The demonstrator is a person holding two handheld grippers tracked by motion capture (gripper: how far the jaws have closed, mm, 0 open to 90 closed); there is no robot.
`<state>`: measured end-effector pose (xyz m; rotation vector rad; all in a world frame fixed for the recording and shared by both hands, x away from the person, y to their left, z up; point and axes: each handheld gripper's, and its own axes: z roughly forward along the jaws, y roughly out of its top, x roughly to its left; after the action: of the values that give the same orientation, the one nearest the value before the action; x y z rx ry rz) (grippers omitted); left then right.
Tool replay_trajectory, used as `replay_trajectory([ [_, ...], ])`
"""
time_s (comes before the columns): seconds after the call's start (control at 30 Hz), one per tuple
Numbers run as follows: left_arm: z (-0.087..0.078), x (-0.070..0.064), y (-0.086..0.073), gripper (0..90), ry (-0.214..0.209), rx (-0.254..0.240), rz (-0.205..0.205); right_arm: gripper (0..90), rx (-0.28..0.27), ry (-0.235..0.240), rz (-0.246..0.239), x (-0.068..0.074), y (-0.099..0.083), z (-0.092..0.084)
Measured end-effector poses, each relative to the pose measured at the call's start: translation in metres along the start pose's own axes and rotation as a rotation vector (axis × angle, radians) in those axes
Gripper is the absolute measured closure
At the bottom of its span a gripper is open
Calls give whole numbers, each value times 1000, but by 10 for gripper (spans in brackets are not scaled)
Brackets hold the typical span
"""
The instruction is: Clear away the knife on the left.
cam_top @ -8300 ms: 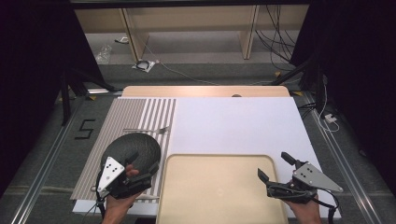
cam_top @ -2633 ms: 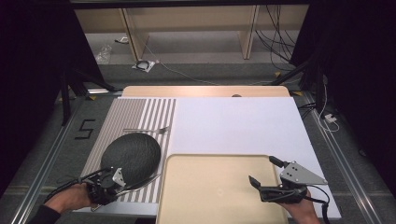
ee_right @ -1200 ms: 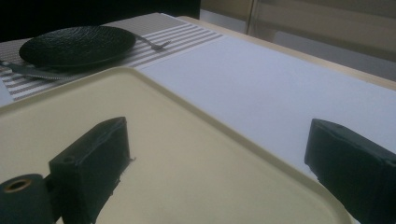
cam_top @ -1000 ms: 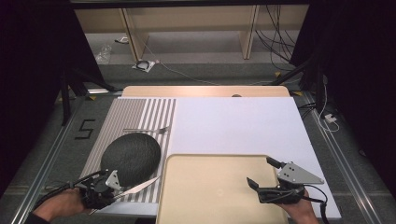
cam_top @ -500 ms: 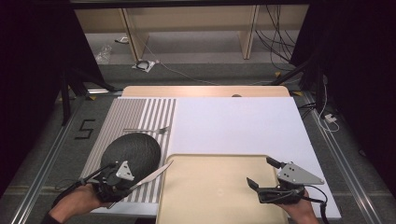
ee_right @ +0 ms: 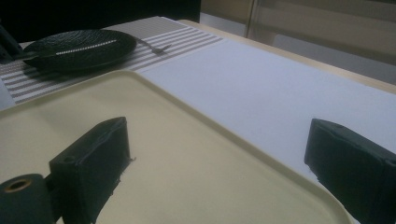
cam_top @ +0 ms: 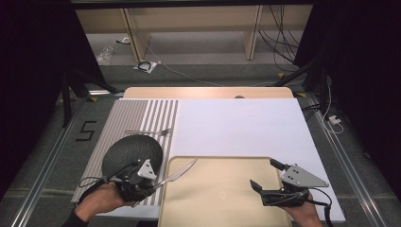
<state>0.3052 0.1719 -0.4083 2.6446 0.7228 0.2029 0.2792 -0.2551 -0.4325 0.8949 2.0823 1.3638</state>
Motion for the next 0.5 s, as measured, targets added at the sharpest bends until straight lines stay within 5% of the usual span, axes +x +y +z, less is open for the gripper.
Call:
replay_trajectory([
  [0.5, 21, -15, 34, 789, -44, 38, 0, 77, -3, -3, 0, 0, 0, 0],
])
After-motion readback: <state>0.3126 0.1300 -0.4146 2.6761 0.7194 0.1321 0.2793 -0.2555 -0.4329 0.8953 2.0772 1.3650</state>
